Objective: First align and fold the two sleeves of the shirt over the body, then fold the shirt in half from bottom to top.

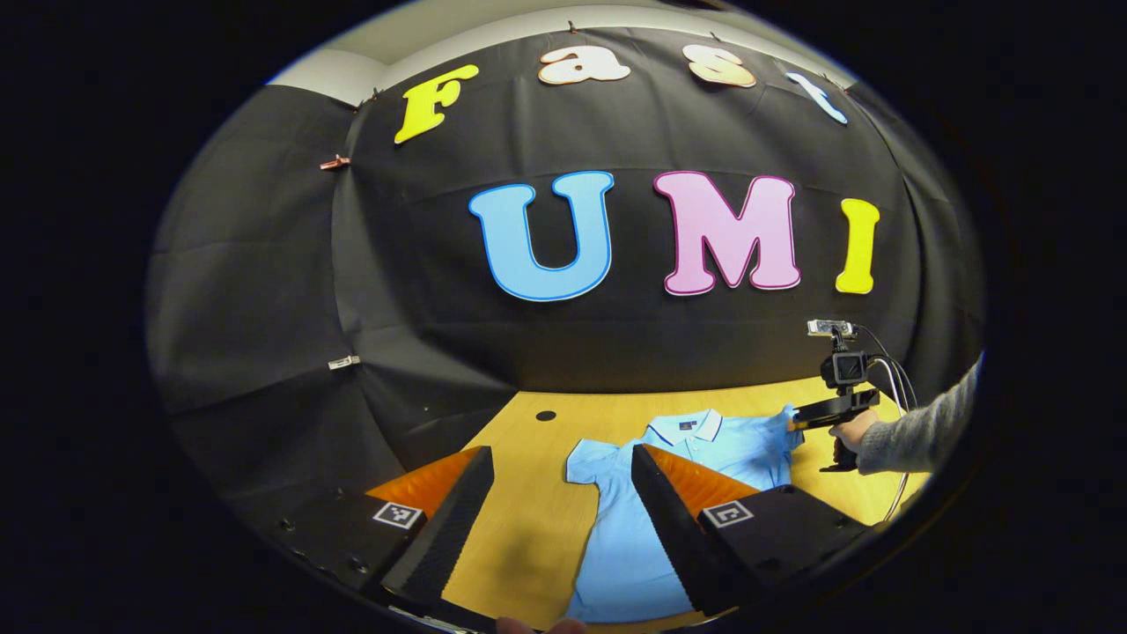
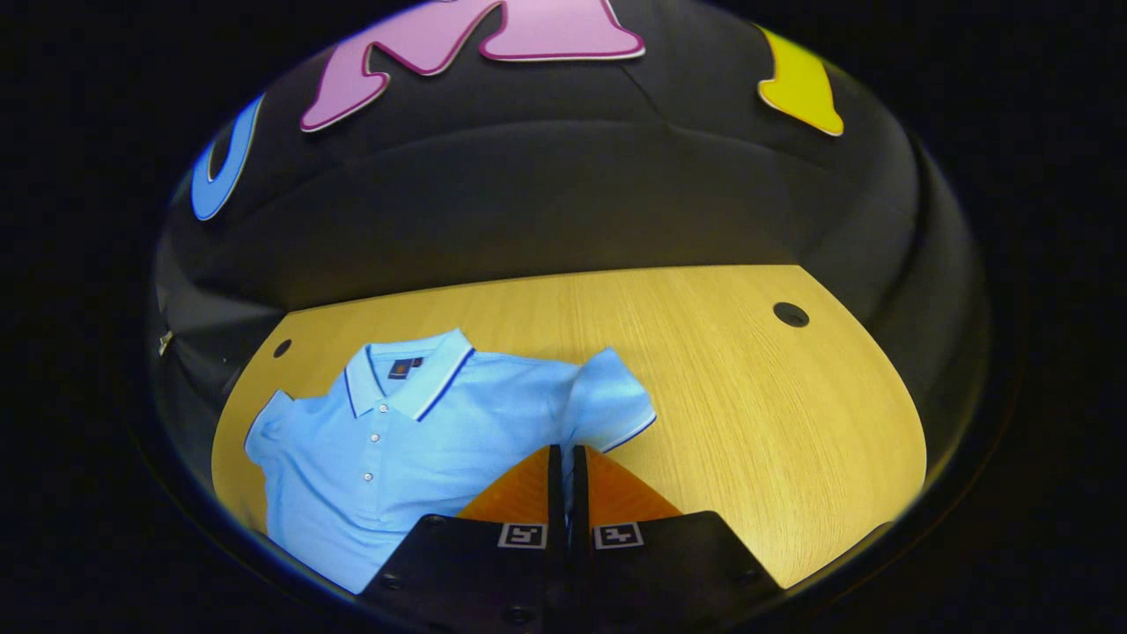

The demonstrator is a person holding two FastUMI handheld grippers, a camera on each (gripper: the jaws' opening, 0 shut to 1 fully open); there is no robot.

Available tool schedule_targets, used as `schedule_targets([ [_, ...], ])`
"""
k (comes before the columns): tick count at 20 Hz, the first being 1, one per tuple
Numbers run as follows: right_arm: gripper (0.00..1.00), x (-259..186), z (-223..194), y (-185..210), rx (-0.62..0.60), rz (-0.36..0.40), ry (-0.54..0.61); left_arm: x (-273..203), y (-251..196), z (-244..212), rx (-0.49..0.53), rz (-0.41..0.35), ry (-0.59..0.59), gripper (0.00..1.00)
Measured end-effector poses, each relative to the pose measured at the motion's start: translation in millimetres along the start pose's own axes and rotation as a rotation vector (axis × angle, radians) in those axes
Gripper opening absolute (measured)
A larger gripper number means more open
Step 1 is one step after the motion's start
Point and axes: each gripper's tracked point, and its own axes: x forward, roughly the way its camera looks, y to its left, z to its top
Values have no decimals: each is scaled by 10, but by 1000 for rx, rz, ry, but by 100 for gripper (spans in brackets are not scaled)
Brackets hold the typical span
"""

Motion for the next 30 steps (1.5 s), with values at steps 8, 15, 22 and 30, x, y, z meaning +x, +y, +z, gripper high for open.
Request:
schedule_targets([
  [8, 5, -161, -17, 1188, -205, 226, 1, -118, 175, -72, -22, 39, 10, 99],
  [15, 5, -179, -652, 1934, -379, 339, 100, -230, 376, -151, -41, 93, 24, 100],
  [22, 5, -101, -945, 2128, -437, 373, 185, -317, 531, -221, -65, 130, 40, 100],
  [30, 16, -73, -1053, 2151, -361, 370, 231, -290, 585, -236, -73, 136, 44, 100],
])
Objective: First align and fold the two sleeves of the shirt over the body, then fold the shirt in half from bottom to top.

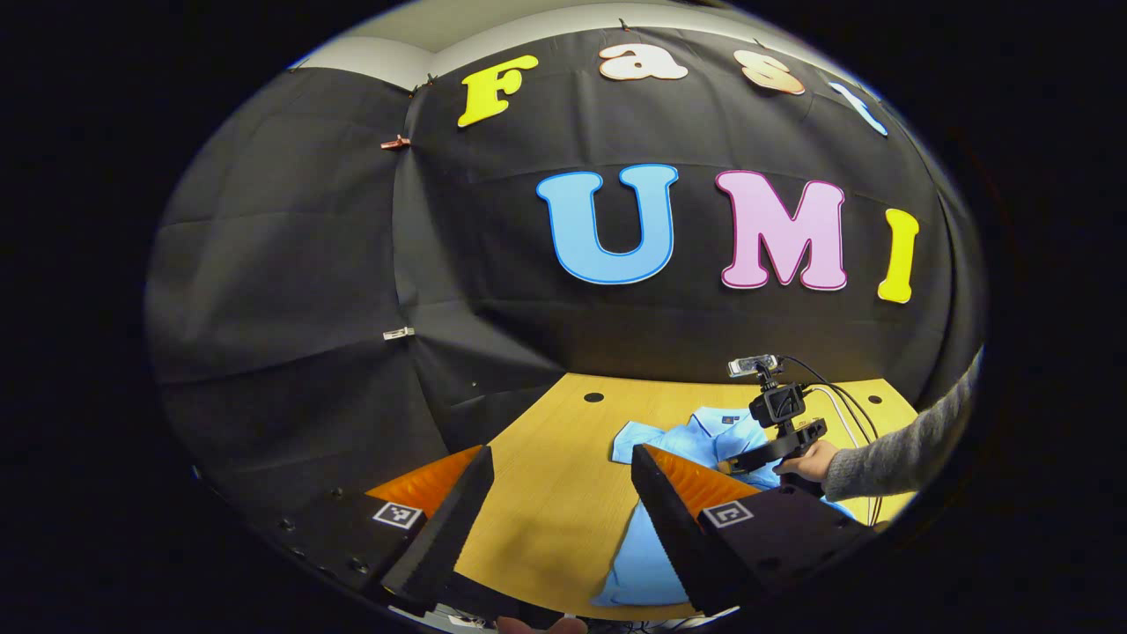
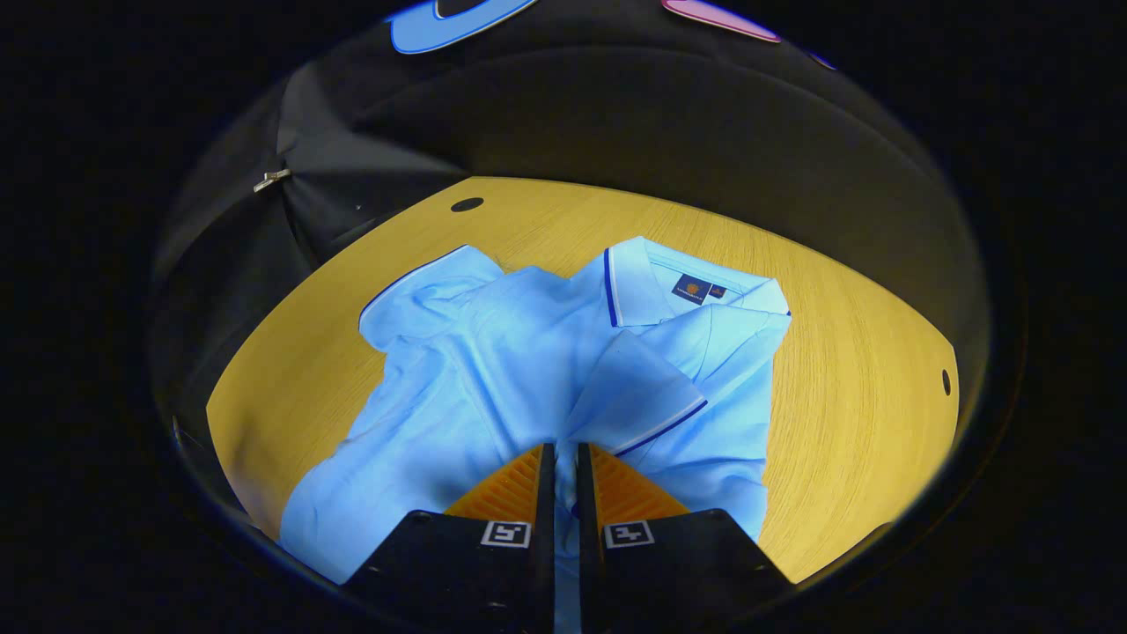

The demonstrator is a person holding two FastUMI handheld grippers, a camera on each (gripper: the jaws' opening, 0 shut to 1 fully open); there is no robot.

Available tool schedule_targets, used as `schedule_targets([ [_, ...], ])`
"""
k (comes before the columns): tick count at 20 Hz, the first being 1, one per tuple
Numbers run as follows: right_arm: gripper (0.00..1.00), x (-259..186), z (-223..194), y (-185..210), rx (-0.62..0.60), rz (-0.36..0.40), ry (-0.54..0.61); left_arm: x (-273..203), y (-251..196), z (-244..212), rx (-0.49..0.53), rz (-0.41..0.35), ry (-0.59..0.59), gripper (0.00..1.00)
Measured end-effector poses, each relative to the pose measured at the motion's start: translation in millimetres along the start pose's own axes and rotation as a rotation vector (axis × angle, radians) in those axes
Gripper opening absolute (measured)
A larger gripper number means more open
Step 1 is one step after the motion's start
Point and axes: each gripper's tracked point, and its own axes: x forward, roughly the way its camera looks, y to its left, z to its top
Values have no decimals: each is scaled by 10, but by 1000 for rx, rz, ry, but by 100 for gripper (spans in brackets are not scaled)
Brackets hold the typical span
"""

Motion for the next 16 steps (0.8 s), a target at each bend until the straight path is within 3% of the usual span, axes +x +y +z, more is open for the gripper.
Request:
schedule_targets([
  [2, 26, 0, 1, 71, 19, 26, 3, 16, 0, 10, -8, -3, -2, 100],
  [5, 51, -20, -1, 123, 20, 40, -9, 40, -15, 7, -5, -7, -6, 100],
  [8, 65, -61, 6, 168, 16, 54, -32, 45, -21, 24, 1, -14, -4, 100],
  [11, 90, -183, 64, 178, 16, 56, -77, 78, -48, 49, 11, -27, -6, 100],
  [16, 93, -711, 461, 139, 58, 65, -248, 325, -262, 18, 35, -113, 7, 100],
])
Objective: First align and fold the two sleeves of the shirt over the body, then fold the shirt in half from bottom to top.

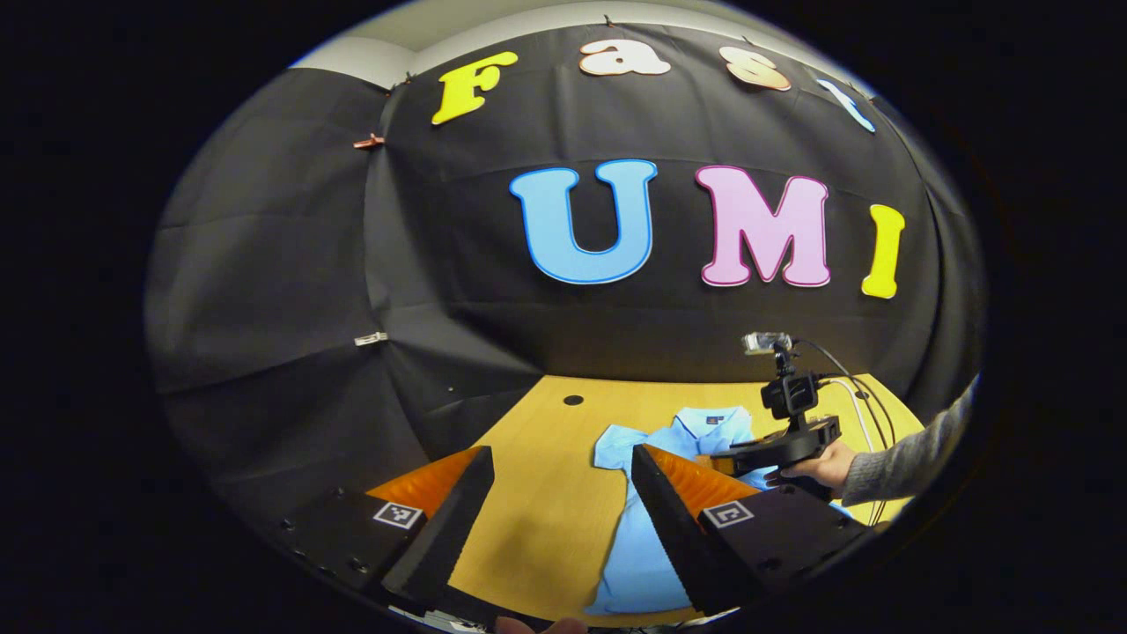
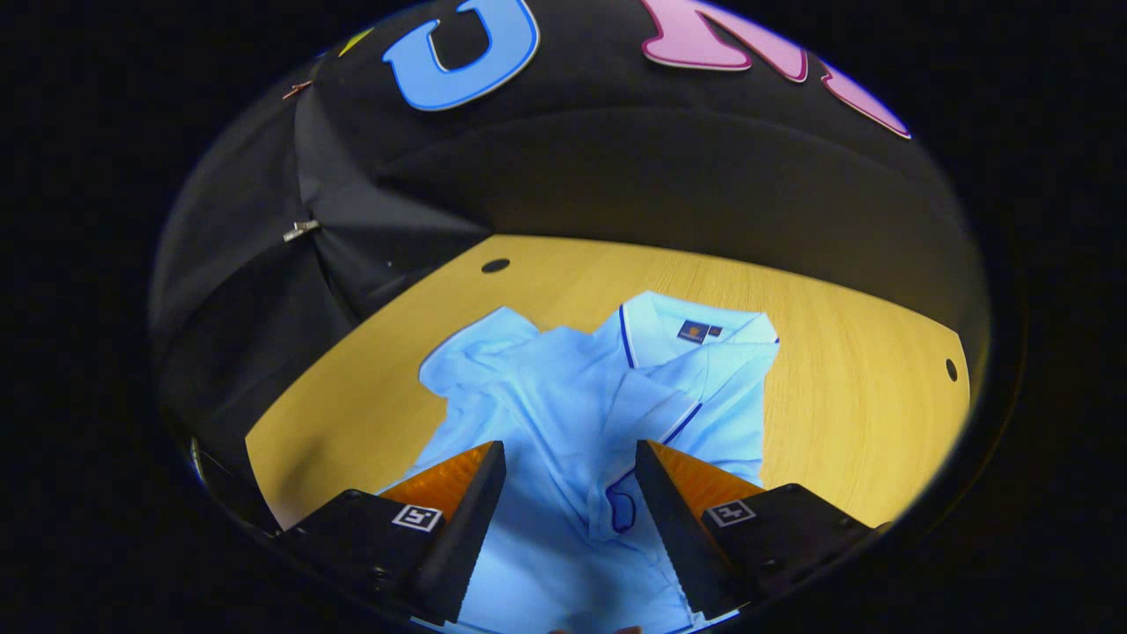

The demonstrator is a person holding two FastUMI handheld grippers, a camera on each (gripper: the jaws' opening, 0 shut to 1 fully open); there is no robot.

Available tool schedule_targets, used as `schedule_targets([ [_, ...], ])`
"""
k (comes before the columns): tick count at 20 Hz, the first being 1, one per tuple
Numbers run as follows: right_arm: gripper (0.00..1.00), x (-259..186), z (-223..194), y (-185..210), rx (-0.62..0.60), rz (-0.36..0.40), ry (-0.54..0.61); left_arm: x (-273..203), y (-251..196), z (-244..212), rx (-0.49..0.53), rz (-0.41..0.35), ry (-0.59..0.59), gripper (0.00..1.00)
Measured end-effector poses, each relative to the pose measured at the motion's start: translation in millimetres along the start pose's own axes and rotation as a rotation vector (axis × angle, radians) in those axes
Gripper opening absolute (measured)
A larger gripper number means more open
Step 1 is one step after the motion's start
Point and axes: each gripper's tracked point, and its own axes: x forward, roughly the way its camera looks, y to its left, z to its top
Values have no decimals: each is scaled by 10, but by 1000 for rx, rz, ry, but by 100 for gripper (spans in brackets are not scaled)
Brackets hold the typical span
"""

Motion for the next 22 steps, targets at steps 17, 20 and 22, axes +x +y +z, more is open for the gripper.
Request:
schedule_targets([
  [17, 93, -2596, 848, -286, 139, -27, -389, 1956, -797, -459, 60, -169, 149, 100],
  [20, 93, -2922, 824, -445, 139, -61, -411, 2385, -776, -608, 42, -138, 197, 100],
  [22, 93, -3119, 804, -546, 161, -87, -419, 2659, -740, -782, 28, -116, 248, 100],
])
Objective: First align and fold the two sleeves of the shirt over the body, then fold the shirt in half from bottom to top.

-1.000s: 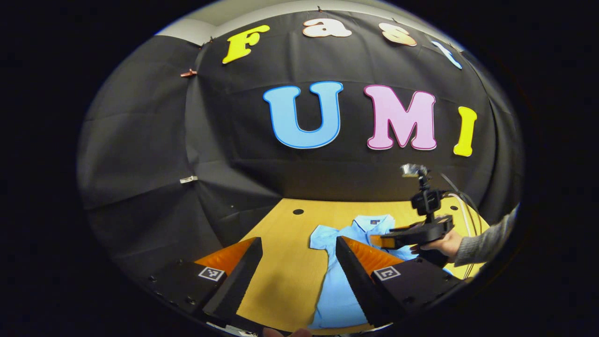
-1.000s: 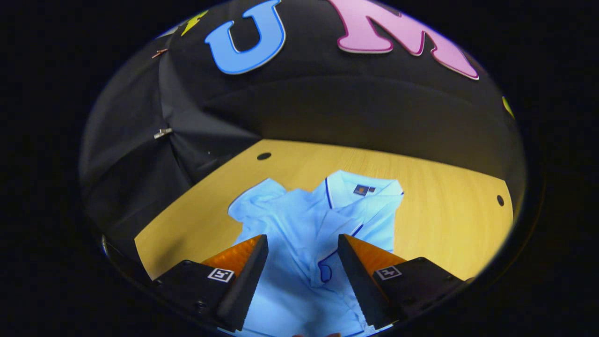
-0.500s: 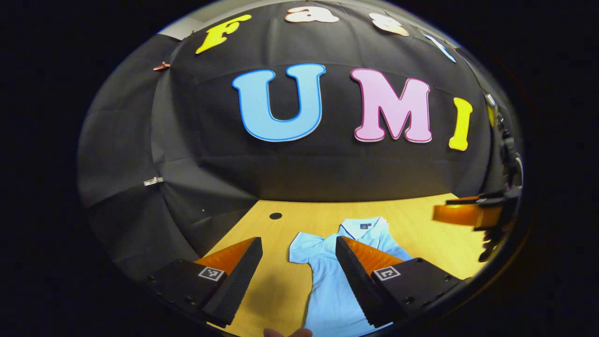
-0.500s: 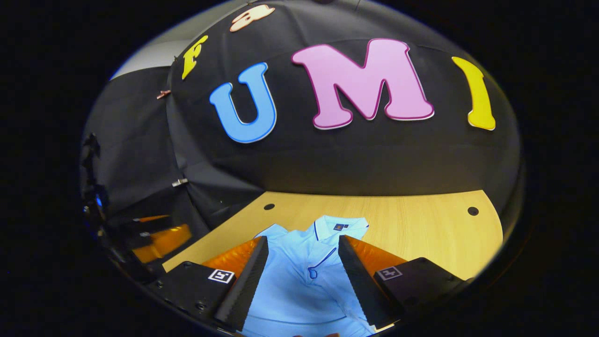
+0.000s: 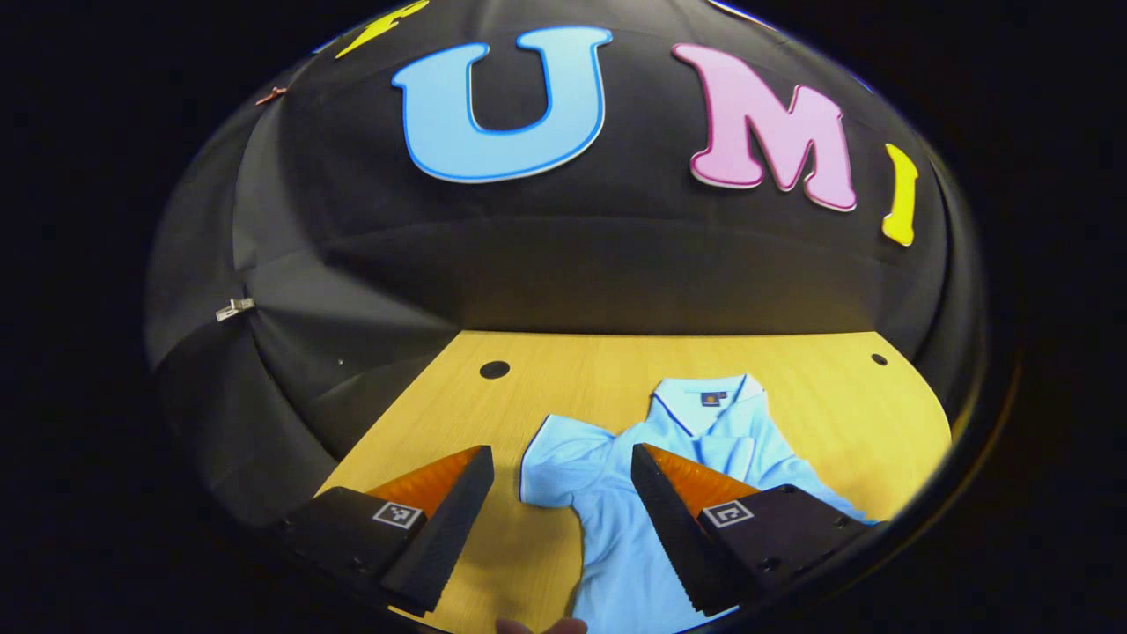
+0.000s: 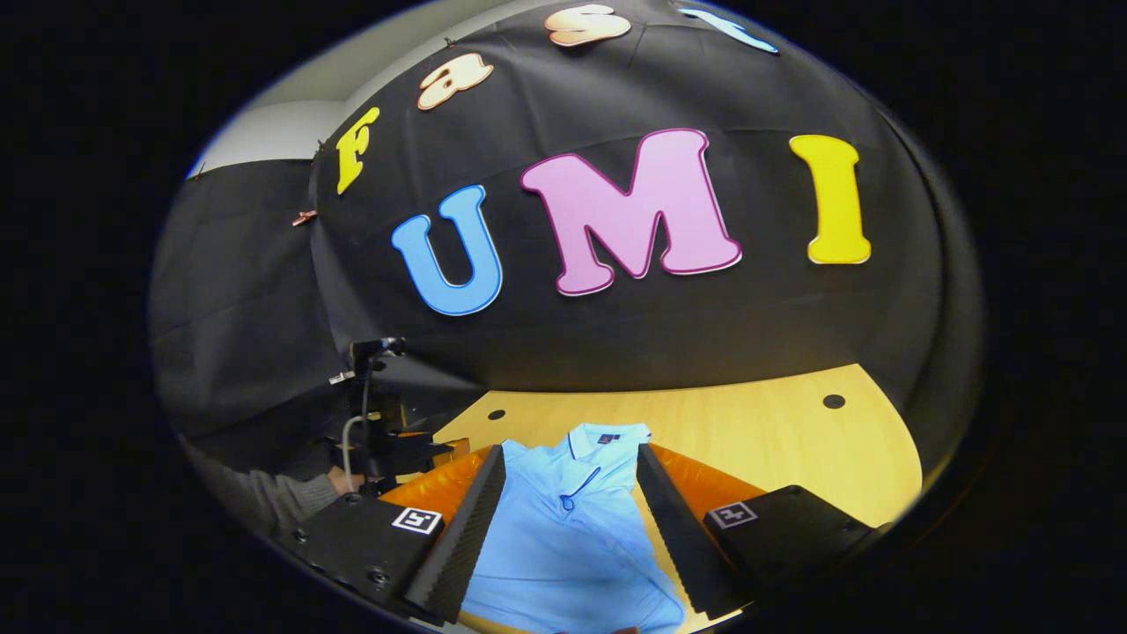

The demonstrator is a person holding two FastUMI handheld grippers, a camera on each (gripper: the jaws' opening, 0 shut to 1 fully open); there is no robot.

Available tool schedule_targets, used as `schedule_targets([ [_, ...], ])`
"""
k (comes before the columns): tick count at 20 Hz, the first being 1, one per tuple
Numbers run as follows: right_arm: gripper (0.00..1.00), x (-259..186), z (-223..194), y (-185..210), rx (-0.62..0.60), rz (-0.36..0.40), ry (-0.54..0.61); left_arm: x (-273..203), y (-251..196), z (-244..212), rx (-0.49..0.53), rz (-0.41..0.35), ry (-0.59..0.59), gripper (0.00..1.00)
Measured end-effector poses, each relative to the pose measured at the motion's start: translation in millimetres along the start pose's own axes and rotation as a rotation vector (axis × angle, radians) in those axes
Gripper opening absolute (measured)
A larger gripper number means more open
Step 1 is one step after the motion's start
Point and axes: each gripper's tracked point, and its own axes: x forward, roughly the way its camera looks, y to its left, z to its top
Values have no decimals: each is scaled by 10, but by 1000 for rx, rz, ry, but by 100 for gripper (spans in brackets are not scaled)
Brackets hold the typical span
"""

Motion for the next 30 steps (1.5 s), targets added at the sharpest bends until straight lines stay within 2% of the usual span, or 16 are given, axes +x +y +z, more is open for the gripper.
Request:
schedule_targets([
  [6, 93, -342, -28, -350, -28, -107, -5, 766, 205, -396, -77, 62, 161, 100],
  [10, 93, -463, -97, -523, 15, -157, 15, 1066, 252, -611, -95, 53, 263, 100],
  [16, 93, -563, -94, -595, 3, -175, 26, 1221, 313, -879, -78, 63, 345, 100],
  [22, 93, -577, -82, -615, 25, -175, 30, 1206, 287, -864, -102, 45, 354, 100],
  [24, 94, -580, -98, -624, 27, -176, 34, 1233, 218, -904, -104, 36, 362, 75],
  [25, 93, -584, -113, -631, 30, -177, 35, 1239, 174, -930, -103, 29, 369, 59],
  [29, 94, -641, -147, -660, 37, -182, 40, 1191, 120, -900, -136, 3, 393, 22],
  [30, 93, -656, -153, -667, 40, -183, 42, 1182, 122, -888, -156, 1, 397, 17],
])
